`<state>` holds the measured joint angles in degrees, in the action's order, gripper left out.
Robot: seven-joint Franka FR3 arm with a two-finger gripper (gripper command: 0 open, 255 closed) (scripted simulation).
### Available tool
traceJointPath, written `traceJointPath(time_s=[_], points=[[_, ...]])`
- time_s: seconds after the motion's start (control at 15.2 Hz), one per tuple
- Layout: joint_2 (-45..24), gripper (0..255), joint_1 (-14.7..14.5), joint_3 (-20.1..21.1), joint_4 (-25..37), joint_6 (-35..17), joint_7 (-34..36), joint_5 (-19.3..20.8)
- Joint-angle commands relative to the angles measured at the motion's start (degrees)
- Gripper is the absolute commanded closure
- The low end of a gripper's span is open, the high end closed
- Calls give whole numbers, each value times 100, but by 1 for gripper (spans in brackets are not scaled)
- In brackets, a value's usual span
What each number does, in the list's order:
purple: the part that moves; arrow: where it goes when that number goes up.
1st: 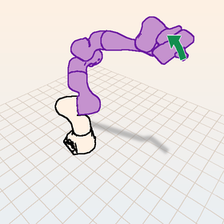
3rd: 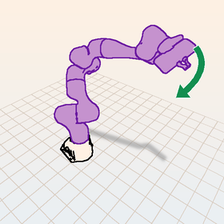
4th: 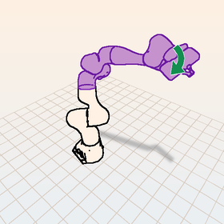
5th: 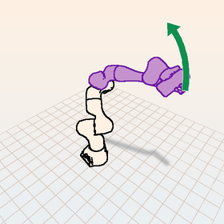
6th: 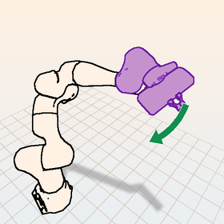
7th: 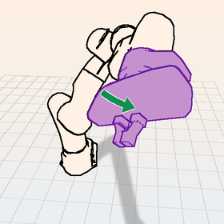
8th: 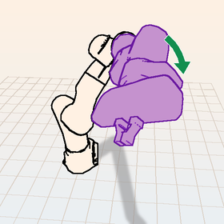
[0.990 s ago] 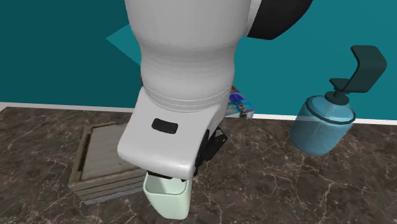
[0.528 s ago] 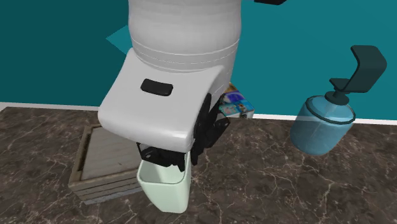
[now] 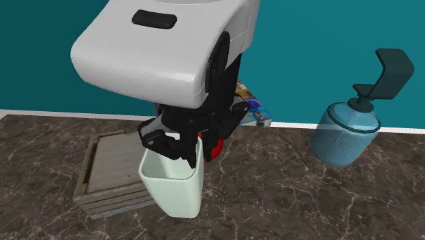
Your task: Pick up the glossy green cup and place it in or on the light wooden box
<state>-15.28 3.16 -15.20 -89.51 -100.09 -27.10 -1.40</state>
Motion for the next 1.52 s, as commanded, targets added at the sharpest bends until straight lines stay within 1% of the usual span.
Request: traceJointPath(time_s=[0.0,0.59,0.99,1.45], points=[[-13,255,6,-2,183,172,-4,-2],[-57,255,35,-13,895,839,-26,-12],[968,255,207,-219,-191,730,-421,265],[1952,255,477,-498,-1013,812,-942,614]])
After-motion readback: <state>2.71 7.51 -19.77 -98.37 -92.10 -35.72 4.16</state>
